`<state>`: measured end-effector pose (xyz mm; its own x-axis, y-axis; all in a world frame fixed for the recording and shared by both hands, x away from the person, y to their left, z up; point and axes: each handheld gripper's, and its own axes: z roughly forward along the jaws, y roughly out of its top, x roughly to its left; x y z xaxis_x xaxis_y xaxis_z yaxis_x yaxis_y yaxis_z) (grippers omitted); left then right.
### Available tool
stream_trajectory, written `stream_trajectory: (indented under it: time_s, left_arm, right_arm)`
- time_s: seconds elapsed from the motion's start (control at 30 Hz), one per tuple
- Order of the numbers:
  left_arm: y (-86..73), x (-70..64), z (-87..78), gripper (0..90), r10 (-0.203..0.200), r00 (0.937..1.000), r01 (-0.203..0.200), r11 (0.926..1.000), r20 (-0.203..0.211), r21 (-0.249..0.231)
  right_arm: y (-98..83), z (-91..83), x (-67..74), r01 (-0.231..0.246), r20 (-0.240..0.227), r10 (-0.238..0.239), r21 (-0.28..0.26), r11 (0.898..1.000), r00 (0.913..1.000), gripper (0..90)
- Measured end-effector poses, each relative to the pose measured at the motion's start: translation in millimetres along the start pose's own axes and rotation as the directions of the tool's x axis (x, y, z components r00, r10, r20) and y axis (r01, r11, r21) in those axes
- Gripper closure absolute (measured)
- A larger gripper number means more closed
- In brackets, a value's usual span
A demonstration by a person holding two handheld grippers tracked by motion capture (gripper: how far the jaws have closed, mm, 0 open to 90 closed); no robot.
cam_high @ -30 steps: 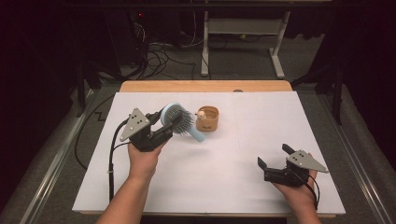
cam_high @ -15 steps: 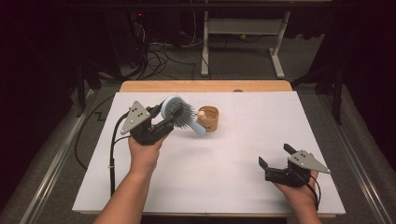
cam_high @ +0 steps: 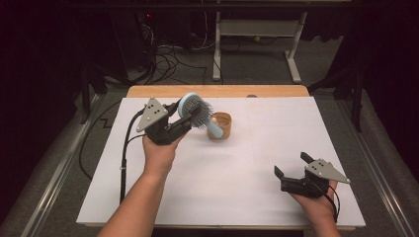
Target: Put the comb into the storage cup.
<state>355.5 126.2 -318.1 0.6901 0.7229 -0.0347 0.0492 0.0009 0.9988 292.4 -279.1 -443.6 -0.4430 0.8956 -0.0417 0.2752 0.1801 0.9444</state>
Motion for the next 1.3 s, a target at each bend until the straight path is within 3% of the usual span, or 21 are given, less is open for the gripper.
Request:
stream_trajectory:
  time_s: [0.3,0.97,1.3]
  left_arm:
    - [6.5,-2.5,14.5,57.2,0.018,0.9998,-0.018,0.9998,-0.004,0.002]
    - [22.2,6.3,38.6,57.2,0.043,0.9987,-0.042,0.9991,-0.027,0.010]
    - [23.4,14.0,49.4,57.3,0.023,0.9990,-0.022,0.9996,-0.040,0.017]
  right_arm:
    - [-0.6,-0.1,-0.8,0.000,0.002,0.000,0.001,1.000,1.0000,0.0]
    - [-0.5,-2.2,-3.8,-0.013,0.011,0.013,-0.009,1.000,0.9999,0.0]
    - [-0.3,-2.5,-4.3,-0.013,0.012,0.014,-0.013,1.000,0.9998,0.0]
